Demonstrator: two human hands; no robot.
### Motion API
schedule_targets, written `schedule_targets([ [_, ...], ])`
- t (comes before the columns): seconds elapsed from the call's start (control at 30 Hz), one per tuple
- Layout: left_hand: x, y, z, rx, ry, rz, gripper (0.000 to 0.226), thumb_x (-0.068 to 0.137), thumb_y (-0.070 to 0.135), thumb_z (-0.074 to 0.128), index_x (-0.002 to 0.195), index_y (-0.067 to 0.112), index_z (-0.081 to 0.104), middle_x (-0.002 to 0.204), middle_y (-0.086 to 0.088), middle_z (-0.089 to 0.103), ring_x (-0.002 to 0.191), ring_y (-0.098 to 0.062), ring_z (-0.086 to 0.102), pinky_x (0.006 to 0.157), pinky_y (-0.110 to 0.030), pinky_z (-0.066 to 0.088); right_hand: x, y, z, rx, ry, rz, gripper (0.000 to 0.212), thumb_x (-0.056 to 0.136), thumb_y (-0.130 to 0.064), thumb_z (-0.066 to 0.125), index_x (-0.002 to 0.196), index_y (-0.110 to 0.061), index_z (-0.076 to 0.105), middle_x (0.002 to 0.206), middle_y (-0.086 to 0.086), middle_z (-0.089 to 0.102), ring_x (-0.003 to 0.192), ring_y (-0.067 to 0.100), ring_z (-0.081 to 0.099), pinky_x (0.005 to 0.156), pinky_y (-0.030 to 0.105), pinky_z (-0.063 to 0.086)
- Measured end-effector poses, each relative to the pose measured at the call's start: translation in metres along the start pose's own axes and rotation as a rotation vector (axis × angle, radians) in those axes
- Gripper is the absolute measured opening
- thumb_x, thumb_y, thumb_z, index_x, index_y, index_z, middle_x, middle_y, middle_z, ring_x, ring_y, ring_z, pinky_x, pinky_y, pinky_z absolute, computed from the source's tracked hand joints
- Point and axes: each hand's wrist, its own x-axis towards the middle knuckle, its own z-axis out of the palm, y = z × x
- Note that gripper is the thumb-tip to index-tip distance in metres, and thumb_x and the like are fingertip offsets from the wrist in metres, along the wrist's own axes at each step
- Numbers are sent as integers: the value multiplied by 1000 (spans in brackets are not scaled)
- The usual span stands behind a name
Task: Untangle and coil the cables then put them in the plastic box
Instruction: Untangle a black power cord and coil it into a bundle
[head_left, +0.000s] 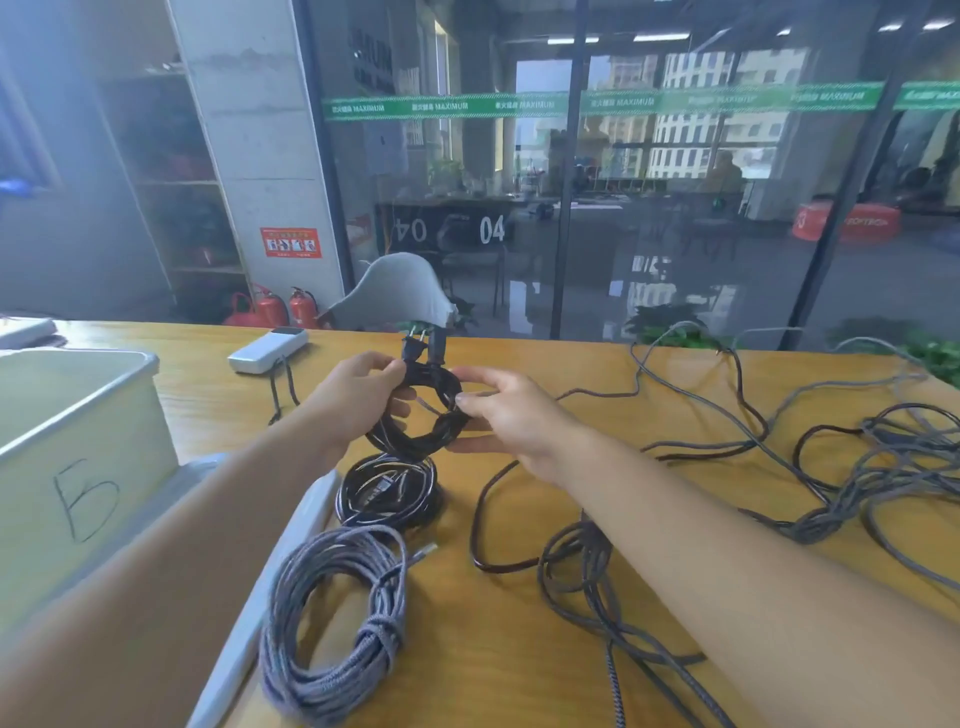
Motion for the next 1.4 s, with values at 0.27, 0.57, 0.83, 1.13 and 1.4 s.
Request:
schedule_targets([
  [0.27, 54, -25, -29, 58, 23, -93, 18, 108, 26, 55, 106, 20, 72, 108, -14, 75, 105, -28, 71, 104, -46, 55, 70, 25, 26, 103, -5, 139, 38, 108, 2, 47, 141, -15, 52, 106, 17, 69, 93, 25, 72, 73, 38, 65],
  [0.57, 91, -60, -32, 92, -69, -155, 21, 106, 22, 57, 123, 27, 67, 130, -6, 66, 127, -27, 58, 117, -49, 42, 118, 49, 29, -6, 58, 171, 39, 107, 0, 49, 142, -16, 55, 115, 18, 68, 95, 28, 72, 70, 37, 64],
  [0.83, 81, -85, -23, 220, -128, -161, 33, 109, 25, 53, 140, 27, 64, 134, 1, 58, 127, -18, 49, 107, -31, 32, 113, 68, 21, -992, 144, -93, 32, 103, -35, 58, 133, -33, 69, 135, -1, 67, 127, 24, 60, 100, 36, 52],
  [1.13, 60, -79, -26, 173, 2, -88, 38, 109, 27, 52, 146, 23, 58, 139, 3, 59, 124, -17, 52, 101, -31, 37, 107, 67, 4, -998, 132, -154, 34, 106, -25, 56, 140, -30, 61, 147, -3, 49, 118, 22, 61, 97, 37, 52],
  [1.4, 33, -69, -25, 143, 62, -29, 36, 109, 23, 52, 143, 22, 60, 139, 4, 62, 121, -14, 54, 102, -29, 36, 106, 62, 5, -1013, 11, -80, 53, 108, -16, 51, 159, -27, 40, 162, 1, 43, 146, 26, 43, 116, 40, 41],
])
